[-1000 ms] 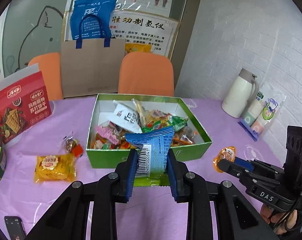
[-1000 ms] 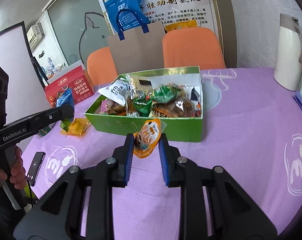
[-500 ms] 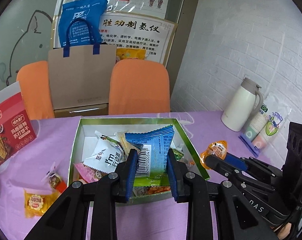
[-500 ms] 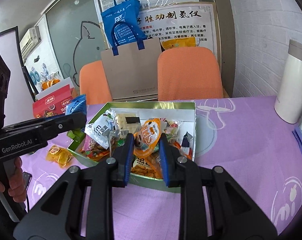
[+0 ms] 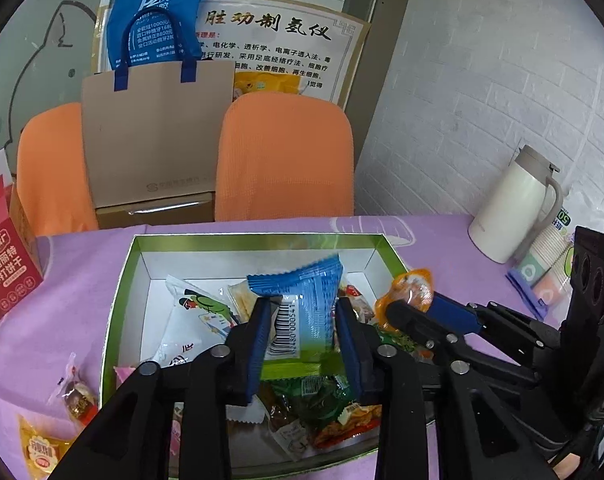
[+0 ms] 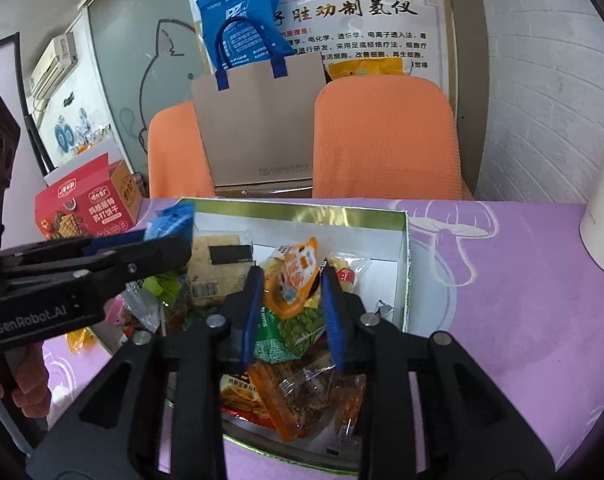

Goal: Organize snacks
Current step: 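Carry the jelly cup and blue packet into the green box, open both tools, then move both tools toward the yellow bag with the red logo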

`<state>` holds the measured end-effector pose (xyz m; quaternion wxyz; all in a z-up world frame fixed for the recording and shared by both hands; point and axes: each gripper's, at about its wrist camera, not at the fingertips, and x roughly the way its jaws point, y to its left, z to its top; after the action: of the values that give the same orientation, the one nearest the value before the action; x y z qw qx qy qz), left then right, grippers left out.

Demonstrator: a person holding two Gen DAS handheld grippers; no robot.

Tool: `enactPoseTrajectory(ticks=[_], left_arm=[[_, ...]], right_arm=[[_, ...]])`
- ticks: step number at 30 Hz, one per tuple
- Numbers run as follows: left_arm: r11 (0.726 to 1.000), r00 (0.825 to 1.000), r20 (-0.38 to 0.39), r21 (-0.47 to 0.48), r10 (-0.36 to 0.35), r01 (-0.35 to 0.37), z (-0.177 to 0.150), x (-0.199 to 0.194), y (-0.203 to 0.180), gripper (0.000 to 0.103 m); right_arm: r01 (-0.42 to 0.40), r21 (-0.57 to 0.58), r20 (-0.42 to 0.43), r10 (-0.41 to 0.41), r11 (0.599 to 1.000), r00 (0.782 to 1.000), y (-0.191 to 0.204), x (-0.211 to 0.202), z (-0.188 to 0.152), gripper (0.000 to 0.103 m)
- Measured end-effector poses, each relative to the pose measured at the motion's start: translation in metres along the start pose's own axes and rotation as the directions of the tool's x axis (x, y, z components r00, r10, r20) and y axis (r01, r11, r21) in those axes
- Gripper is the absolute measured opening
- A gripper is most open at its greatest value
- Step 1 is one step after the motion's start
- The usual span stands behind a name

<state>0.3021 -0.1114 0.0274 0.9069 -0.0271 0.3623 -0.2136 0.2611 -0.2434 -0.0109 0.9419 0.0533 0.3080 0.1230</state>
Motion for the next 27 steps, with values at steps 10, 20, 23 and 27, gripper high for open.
enactPoseTrajectory(ticks=[10, 20, 23, 27], left_arm=[[0.995, 0.991, 0.095, -0.040, 0.092, -0.088, -0.011, -0.030, 0.006, 0.103], [0.987, 0.980, 0.118, -0.036, 0.158, -0.154, -0.028, -0.089, -0.002, 0.103], [0.982, 0.976, 0.112, -0.050, 0.187, -0.182, -0.039, -0.112, 0.000, 0.103], [0.972, 0.967, 0.111, -0.082, 0.227, -0.219, -0.062, -0.146, 0.015, 0.103]], right_arm=[[0.020, -0.002, 0.019, -0.020, 1.000, 1.000, -0.002, -0.015, -0.019, 0.089], [-0.025, 0.046, 0.104, 0.020, 0.999, 0.994, 0.021, -0.079, -0.022, 0.096], [-0.054, 0.059, 0.114, 0.047, 0.997, 0.992, 0.031, -0.095, -0.027, 0.097], [-0.103, 0.070, 0.116, 0.095, 0.992, 0.989, 0.047, -0.111, -0.036, 0.098]])
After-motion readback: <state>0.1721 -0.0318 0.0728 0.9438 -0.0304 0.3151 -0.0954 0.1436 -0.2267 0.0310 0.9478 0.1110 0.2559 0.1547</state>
